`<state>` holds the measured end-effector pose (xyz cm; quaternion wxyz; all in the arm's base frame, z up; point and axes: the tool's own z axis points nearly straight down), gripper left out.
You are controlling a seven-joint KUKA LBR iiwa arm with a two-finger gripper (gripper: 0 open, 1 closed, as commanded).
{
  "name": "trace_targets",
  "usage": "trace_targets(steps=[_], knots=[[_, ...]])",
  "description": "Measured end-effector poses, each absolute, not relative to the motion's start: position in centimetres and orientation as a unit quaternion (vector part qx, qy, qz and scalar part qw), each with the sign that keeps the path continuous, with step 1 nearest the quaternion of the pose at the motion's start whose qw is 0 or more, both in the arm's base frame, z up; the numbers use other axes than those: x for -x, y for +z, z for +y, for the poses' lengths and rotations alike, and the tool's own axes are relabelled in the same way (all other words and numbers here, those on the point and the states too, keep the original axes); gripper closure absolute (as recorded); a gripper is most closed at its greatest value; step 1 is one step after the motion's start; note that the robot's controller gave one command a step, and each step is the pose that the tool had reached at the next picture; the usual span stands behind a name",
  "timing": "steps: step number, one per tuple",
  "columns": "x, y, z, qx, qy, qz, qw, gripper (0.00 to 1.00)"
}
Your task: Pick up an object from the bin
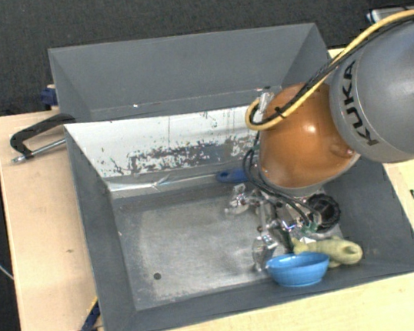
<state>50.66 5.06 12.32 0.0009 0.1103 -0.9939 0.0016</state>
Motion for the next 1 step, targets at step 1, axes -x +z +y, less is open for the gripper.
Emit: trace_targets(steps=[1], knots=[[-52.58, 9.58, -3.18, -0.077, 0.002, -0.997, -0.002, 0.00]])
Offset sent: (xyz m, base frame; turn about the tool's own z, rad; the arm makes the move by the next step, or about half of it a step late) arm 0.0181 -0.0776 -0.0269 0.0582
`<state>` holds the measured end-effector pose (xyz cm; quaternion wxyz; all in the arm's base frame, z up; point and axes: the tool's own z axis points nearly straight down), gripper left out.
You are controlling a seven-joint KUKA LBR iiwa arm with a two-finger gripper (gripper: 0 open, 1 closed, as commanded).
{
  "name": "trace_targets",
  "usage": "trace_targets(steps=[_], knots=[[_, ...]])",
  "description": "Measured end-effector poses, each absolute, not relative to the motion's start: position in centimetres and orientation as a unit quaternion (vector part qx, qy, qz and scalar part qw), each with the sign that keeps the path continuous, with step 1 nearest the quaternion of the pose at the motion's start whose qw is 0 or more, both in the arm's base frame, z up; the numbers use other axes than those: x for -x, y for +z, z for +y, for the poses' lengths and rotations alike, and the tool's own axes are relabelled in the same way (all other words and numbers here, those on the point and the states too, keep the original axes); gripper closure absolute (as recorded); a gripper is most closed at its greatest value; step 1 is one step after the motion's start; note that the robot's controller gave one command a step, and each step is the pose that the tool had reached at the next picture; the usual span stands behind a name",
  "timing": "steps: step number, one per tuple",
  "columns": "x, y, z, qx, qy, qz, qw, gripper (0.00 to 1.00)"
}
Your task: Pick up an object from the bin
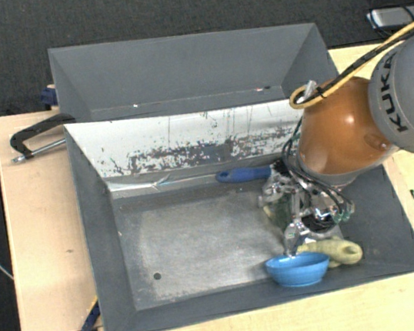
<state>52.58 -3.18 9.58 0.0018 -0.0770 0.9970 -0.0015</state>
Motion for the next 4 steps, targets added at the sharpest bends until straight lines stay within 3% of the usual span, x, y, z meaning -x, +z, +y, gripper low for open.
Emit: trace_targets(steps=[1, 2, 3, 4], knots=[[-57.6, 7.4, -12.1, 0.136, 0.000, 0.991, 0.002, 0.00], [-57.7, 7.6, -11.7, 0.138, 0.001, 0.990, 0.004, 1.00], [-58.1, 24.0, -9.0, 0.165, -0.002, 0.986, 0.008, 1.00], [-57.9, 23.5, -9.0, 0.164, 0.000, 0.986, 0.003, 0.00]])
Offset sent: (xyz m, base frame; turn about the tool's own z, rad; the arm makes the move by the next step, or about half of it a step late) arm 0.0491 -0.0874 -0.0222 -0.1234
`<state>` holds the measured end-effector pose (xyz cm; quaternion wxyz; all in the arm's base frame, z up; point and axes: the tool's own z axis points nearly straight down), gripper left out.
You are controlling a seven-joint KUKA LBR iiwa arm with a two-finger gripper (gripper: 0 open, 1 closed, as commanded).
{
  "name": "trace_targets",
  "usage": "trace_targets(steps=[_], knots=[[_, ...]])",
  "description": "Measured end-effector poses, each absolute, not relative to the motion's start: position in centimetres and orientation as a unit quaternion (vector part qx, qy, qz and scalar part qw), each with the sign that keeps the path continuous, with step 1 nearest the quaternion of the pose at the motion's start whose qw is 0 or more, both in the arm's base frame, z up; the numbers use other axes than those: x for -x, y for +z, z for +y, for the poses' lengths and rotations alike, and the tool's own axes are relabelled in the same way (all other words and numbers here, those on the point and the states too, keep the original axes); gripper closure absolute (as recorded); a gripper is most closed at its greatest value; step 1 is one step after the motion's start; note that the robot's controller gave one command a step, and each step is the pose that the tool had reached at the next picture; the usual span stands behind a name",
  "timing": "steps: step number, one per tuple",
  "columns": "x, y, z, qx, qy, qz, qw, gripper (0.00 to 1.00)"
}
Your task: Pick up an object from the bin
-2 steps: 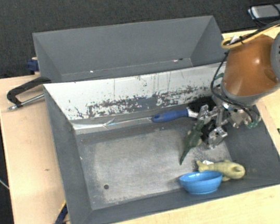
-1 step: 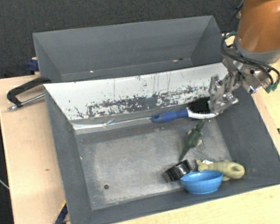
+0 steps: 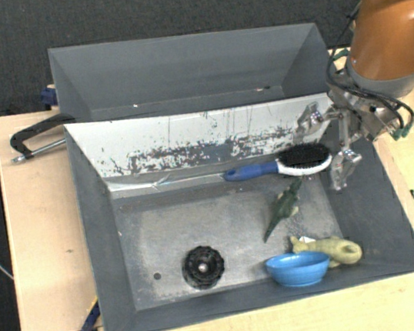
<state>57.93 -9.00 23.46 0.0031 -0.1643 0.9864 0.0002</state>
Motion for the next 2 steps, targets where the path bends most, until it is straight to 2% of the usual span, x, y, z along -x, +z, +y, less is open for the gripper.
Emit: trace_targets(steps=[1, 2], knots=[[-59.0, 29.3, -9.1, -0.012, 0.000, 1.000, 0.007, 0.00], [-58.7, 13.8, -4.6, 0.067, 0.001, 0.998, -0.003, 0.00]])
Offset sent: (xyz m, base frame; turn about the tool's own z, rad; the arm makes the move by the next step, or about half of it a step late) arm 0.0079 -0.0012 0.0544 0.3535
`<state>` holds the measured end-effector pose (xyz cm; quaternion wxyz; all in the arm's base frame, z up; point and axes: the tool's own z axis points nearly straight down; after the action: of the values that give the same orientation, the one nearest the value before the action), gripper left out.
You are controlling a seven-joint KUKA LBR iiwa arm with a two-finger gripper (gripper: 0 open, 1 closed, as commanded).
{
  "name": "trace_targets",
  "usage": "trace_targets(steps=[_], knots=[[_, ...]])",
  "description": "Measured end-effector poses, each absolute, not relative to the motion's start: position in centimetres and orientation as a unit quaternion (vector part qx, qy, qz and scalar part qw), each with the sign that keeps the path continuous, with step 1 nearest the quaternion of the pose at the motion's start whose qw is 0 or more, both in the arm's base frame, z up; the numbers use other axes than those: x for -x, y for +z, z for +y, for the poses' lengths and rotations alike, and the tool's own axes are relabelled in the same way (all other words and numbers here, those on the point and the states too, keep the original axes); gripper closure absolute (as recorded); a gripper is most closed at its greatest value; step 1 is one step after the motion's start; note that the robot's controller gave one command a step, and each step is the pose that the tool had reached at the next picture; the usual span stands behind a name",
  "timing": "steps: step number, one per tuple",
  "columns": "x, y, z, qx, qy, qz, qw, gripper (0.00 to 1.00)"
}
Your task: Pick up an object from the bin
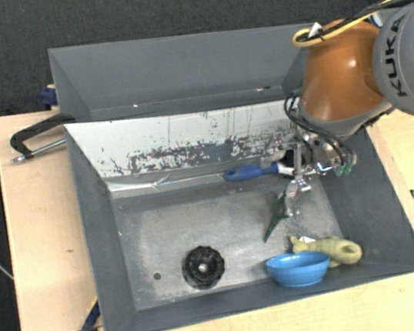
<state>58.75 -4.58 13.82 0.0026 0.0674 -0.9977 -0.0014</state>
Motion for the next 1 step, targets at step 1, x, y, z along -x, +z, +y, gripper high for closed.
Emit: trace_targets(steps=[1], knots=[[-59.28, 9.05, -7.17, -0.100, -0.002, -0.995, -0.006, 0.00]])
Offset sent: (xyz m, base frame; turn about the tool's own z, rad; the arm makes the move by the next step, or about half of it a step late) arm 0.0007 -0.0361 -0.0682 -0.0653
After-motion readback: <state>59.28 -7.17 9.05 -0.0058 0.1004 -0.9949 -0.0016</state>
